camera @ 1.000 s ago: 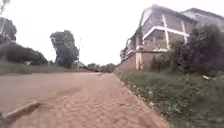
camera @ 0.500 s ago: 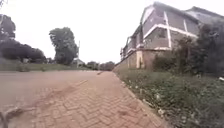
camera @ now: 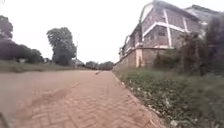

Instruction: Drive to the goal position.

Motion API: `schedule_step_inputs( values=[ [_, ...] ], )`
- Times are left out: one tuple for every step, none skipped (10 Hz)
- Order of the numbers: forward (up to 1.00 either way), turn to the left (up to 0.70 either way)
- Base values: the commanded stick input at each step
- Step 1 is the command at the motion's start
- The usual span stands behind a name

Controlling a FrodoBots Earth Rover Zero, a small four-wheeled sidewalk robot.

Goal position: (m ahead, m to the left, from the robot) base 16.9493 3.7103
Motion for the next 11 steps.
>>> schedule_step_inputs(
  values=[
    [0.70, 0.00],
    [0.70, 0.00],
    [0.70, 0.00],
    [0.70, 0.00],
    [0.70, 0.00],
    [0.70, 0.00],
    [0.70, 0.00],
    [0.70, 0.00],
    [0.70, 0.00],
    [0.70, 0.00],
    [0.70, 0.00]
  ],
)
